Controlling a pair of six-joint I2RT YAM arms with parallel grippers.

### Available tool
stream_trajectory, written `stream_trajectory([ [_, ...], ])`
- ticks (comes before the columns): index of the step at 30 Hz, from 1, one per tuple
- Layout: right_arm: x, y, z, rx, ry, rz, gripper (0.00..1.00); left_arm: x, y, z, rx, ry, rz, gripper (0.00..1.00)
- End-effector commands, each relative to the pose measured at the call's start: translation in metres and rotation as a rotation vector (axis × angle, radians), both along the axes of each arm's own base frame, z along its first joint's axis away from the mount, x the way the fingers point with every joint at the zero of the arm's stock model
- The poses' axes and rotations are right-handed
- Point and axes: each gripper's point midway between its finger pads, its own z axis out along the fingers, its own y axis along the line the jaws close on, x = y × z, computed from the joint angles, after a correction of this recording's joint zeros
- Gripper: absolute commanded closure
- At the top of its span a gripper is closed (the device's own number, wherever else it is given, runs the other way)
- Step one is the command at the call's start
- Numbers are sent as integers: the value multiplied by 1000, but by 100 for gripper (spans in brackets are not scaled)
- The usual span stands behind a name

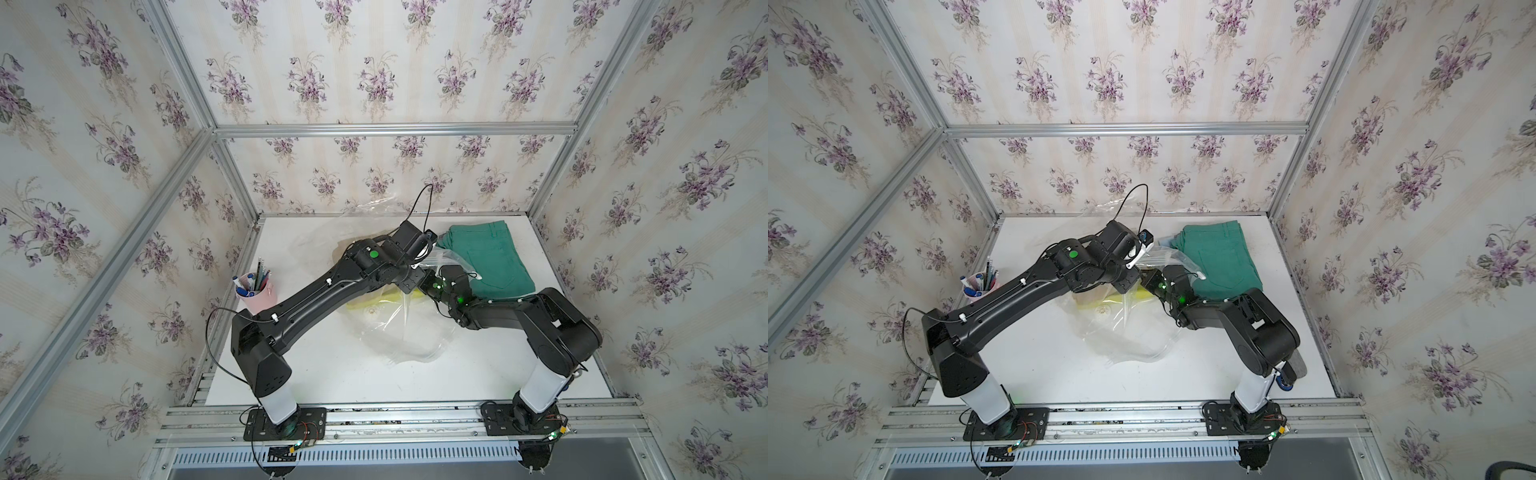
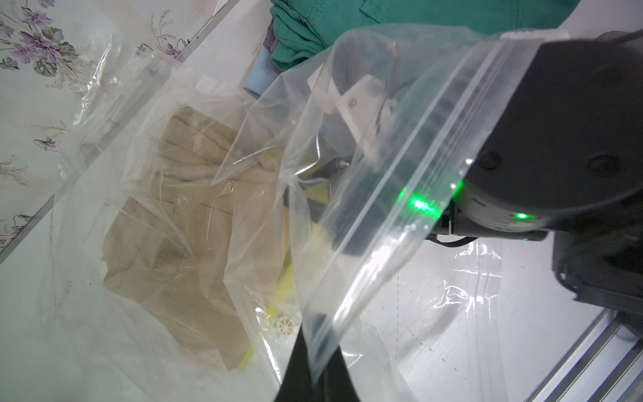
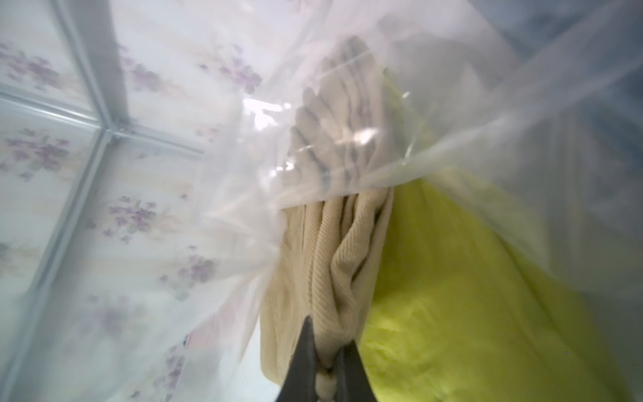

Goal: Take the trousers out of the vacuum bag
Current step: Take out the trousers from the vacuum bag.

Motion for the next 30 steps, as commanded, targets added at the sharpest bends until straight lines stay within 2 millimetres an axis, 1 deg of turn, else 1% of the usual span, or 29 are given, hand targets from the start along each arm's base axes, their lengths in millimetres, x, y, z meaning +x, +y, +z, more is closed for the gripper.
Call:
stream_trajectory([
  [1,-6,0,25,16,-81,31,100,1,1,-3,14,8,-1,99],
  [4,-15,-2,35,21,-101,56,100,1,1,-6,17,11,-3,99],
  [11,-39,-4,59,34,-154,126,100,4,7,-2,11,8,13,99],
  [14,-49,-8,64,31,-162,140,100,5,10,-4,15,7,20,99],
  [16,-57,-14,63,23,-154,140,100,5,10,-4,15,8,22,99],
  [18,-61,-22,54,0,-120,115,100,6,10,-5,16,11,21,99],
  [21,-66,-35,28,-63,-39,69,100,5,9,-5,15,15,19,99],
  [23,-70,-42,11,-85,3,47,98,4,9,-5,12,18,13,98],
  [25,-71,-45,-2,-96,38,32,92,2,7,-5,9,22,4,99],
  [27,-70,-44,-11,-101,56,31,89,2,7,-4,7,22,-3,98],
  [30,-68,-41,-20,-93,65,37,76,0,8,-4,8,19,-10,99],
])
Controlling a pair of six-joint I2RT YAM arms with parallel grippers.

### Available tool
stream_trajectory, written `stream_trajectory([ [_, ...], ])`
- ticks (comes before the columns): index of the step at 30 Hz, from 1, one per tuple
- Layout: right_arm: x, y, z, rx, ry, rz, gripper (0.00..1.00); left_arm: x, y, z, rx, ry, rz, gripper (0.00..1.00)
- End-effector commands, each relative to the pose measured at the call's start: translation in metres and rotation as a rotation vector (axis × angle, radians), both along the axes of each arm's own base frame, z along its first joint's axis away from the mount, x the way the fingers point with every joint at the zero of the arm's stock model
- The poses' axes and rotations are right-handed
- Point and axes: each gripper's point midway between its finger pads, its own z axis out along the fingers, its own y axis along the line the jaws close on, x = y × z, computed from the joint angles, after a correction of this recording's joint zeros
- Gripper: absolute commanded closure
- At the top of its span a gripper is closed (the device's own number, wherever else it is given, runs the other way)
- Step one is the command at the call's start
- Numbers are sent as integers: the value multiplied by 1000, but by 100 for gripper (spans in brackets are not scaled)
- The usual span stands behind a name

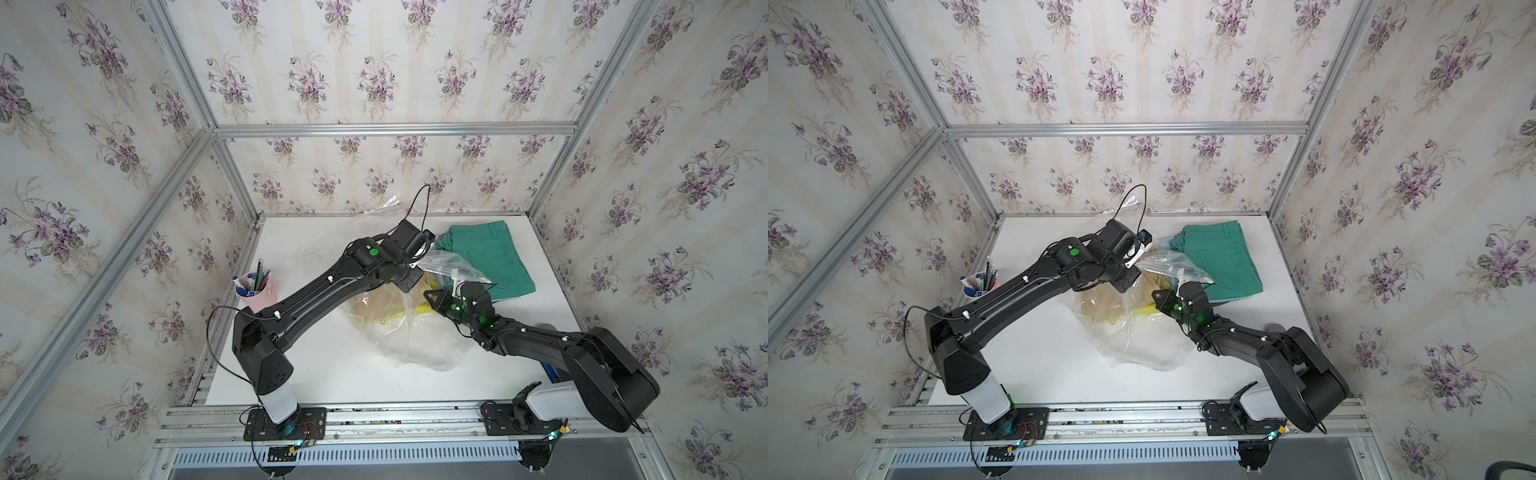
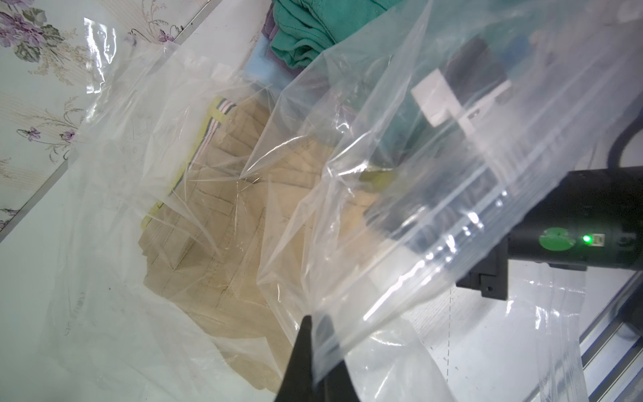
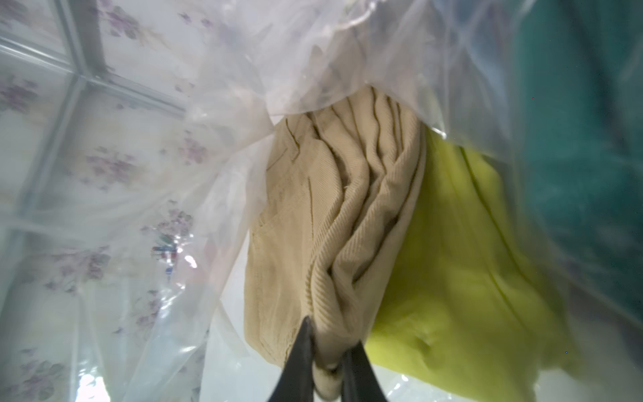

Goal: Take the trousers out of the vacuum bag
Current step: Take out the trousers from the vacuum bag.

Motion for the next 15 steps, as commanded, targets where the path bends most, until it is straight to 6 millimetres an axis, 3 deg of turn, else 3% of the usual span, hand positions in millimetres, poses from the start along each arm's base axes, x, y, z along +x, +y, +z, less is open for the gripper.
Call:
stream_trajectory([
  [1,5,2,-4,20,1,-15,72,-4,4,1,13,-3,-16,99],
  [4,7,3,-11,19,6,-16,56,-4,5,1,16,-6,-16,98],
  [8,10,3,-23,8,41,-35,43,-5,6,4,13,-8,-17,98],
  [15,18,11,-31,23,58,-27,39,-5,6,3,16,-8,-16,98],
])
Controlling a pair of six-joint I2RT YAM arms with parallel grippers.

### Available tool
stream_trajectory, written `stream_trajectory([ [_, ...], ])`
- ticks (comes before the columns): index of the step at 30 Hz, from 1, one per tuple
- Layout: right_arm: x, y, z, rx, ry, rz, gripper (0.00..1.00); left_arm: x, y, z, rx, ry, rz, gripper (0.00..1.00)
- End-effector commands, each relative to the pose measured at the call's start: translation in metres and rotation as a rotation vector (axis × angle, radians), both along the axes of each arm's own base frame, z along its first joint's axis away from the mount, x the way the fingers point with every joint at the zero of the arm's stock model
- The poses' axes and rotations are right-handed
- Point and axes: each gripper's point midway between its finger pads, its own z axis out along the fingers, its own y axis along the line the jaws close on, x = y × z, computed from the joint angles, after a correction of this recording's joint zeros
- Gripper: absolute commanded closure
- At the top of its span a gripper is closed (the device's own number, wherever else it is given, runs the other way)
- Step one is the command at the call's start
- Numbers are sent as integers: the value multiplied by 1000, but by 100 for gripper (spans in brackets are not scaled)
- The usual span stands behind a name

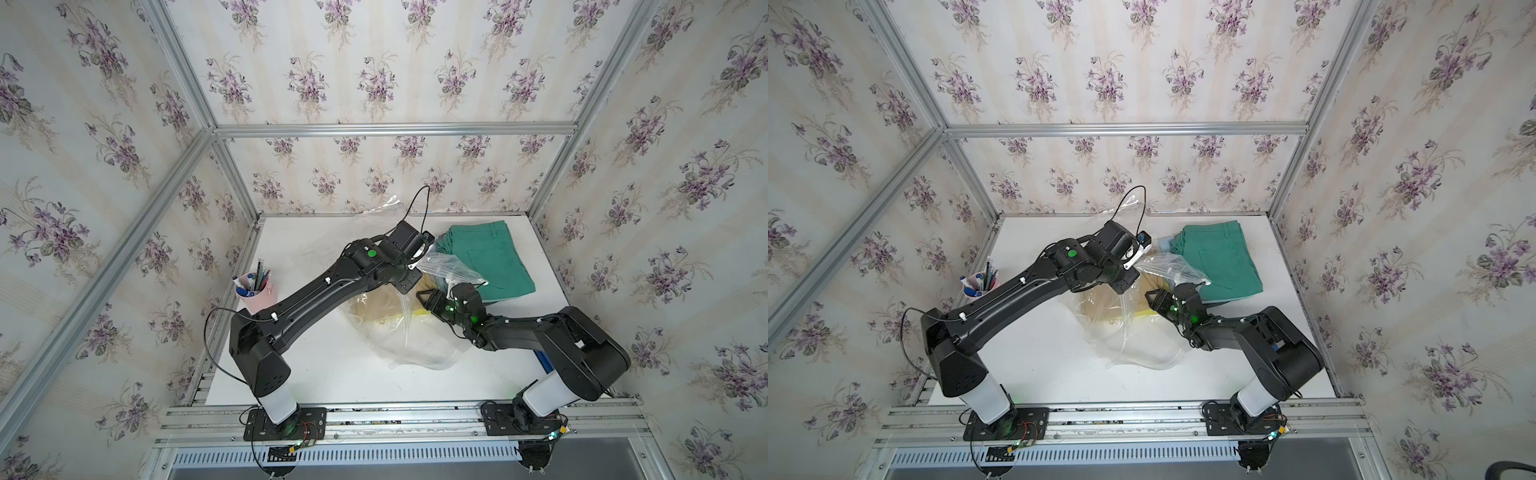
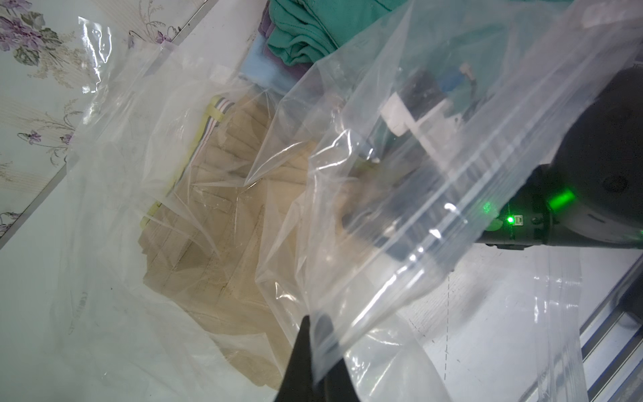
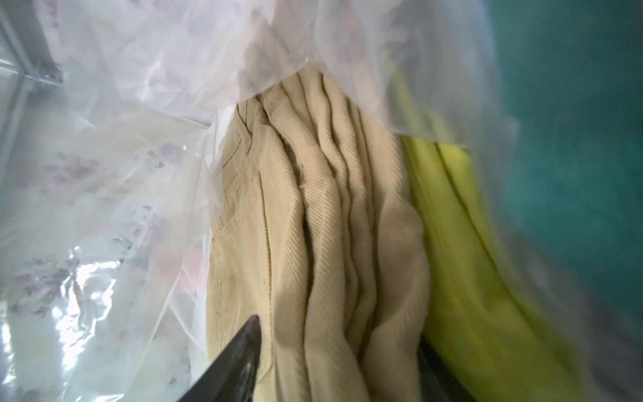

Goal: Take the trousers out of the vacuum bag
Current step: Take out the trousers from the vacuum bag.

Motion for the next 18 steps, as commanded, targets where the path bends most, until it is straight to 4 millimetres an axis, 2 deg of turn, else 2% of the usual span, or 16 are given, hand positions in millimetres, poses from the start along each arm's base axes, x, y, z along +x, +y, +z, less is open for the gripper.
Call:
stream_trajectory([
  [1,8,6,3,21,-13,-1,39,-1,3,2,11,-4,-1,98],
  [10,25,22,-2,23,-3,22,42,0,3,1,14,-3,7,98],
  [14,29,27,2,22,-11,37,61,1,5,3,11,-11,15,98],
  [18,30,34,30,43,-75,79,79,5,10,2,20,-15,43,98],
])
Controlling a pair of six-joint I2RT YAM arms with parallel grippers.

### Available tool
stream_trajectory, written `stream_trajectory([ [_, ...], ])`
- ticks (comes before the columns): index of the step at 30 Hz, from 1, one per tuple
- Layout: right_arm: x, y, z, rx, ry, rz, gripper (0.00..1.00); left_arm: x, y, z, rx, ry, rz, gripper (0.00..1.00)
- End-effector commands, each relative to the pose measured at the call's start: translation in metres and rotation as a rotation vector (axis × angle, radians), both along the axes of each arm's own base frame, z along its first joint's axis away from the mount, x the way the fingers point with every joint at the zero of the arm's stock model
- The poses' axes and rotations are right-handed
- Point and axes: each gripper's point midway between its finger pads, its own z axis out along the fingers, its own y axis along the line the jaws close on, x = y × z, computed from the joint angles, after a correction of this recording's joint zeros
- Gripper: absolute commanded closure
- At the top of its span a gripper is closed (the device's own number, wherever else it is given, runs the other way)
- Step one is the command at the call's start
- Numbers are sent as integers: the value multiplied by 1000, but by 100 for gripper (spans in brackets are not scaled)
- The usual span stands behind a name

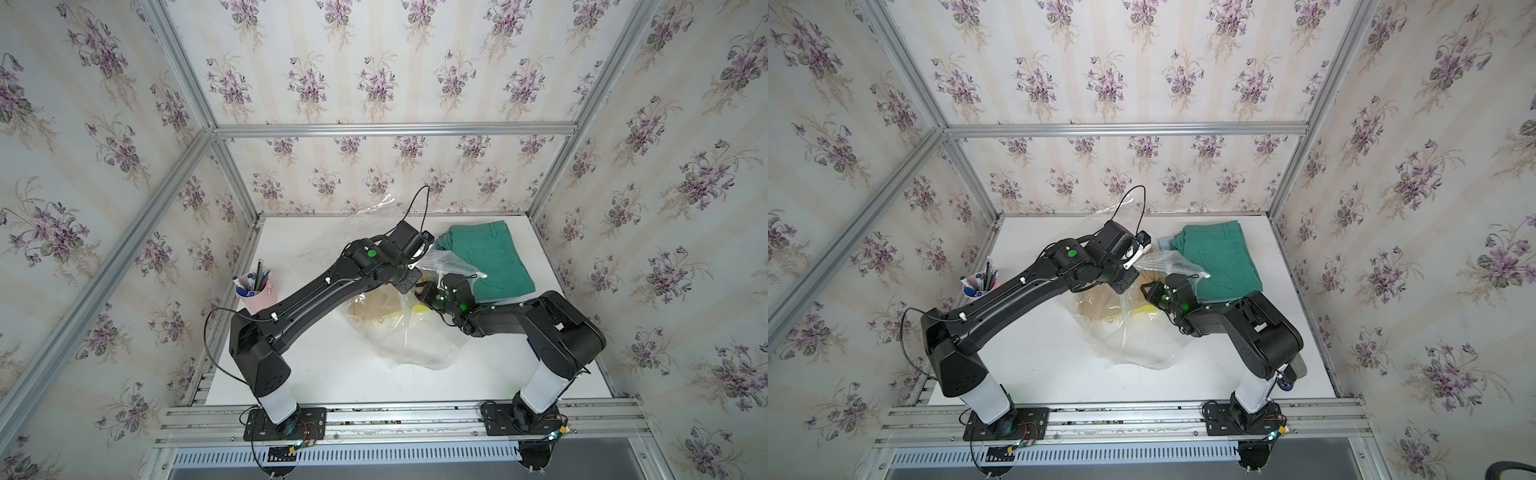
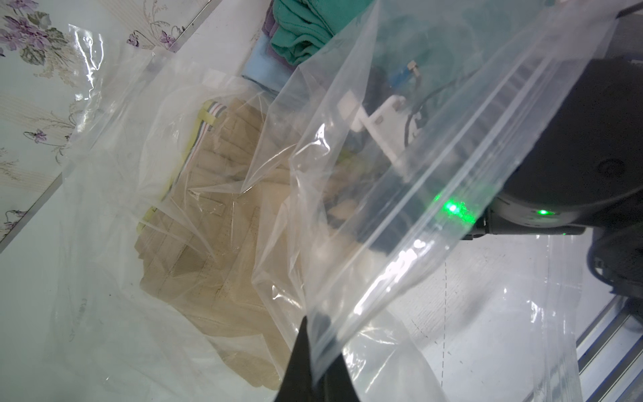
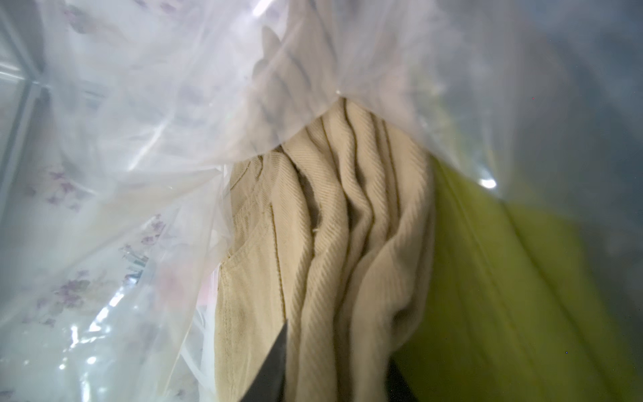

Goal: Take the trousers out of the vacuum bag
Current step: Take out the trousers from the vacuum bag.

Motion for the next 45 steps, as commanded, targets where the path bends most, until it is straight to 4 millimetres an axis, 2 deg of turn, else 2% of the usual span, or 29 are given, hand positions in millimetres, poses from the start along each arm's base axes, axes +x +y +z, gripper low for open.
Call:
stream_trajectory([
  [1,0,8,31,18,-79,54,84,5,9,3,11,-8,43,98],
  [6,-7,6,75,27,-166,83,100,14,20,6,-6,0,84,98],
  [14,-23,-1,143,32,-287,128,100,12,22,15,-19,-21,75,99],
  [19,-34,-10,172,26,-324,122,100,9,26,26,-33,-49,68,99],
  [24,-52,-23,169,14,-290,117,100,3,27,36,-59,-55,61,98],
  [29,-78,-38,158,13,-252,123,100,0,23,34,-63,-43,55,97],
  [36,-104,-54,148,4,-224,125,100,-24,-15,26,-43,-31,-22,86],
  [39,-109,-62,145,-12,-213,108,100,-33,-28,25,-57,-26,-44,85],
  [42,-108,-77,142,-79,-213,50,100,-42,-31,23,-53,-19,-56,91],
  [45,-106,-81,141,-113,-213,38,100,-60,-35,18,-63,-20,-87,95],
])
